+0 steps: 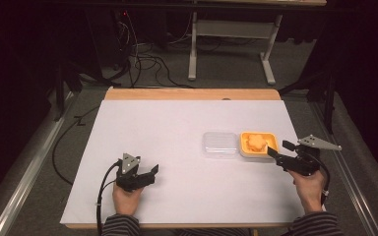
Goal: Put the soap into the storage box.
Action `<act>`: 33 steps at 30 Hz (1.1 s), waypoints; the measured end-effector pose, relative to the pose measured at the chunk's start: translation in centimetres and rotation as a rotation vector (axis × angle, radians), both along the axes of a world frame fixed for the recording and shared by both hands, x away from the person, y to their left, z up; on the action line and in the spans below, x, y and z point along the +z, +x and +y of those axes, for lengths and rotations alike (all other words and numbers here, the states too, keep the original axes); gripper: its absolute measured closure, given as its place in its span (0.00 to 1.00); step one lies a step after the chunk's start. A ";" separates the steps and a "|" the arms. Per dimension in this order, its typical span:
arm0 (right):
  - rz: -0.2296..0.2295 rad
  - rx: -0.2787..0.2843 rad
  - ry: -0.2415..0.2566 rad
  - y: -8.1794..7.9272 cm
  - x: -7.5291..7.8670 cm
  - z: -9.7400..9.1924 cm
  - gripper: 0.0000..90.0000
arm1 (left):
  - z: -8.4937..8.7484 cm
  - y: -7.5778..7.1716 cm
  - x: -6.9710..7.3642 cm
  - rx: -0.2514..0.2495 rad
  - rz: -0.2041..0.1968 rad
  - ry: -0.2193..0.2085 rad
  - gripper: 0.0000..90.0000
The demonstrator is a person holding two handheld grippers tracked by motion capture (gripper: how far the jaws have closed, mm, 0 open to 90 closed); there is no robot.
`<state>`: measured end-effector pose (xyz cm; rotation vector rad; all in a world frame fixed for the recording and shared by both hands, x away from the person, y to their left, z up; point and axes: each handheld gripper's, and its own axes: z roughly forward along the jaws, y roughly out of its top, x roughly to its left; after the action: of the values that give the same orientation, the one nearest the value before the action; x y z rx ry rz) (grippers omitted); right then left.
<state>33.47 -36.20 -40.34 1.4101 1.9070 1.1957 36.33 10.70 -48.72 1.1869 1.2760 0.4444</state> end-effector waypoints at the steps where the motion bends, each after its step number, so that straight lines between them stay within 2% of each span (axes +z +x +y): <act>1: -0.003 -0.001 0.000 -0.1 0.0 0.0 0.32 | 0.0 0.0 0.0 0.000 0.000 0.000 0.25; 23: -0.043 0.027 0.015 -2.4 -0.7 1.0 0.31 | 0.0 0.0 0.0 0.000 0.000 0.003 0.25; 26: -0.025 0.039 0.006 -2.6 -0.7 1.3 0.32 | 0.0 0.0 0.0 0.000 0.001 0.002 0.25; 33: -0.016 0.053 0.008 -3.0 -0.8 1.8 0.32 | 0.0 0.0 0.0 -0.001 0.002 0.000 0.25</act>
<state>30.51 -34.36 -41.19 1.3578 1.9417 1.2367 36.35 10.70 -48.72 1.1888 1.2771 0.4423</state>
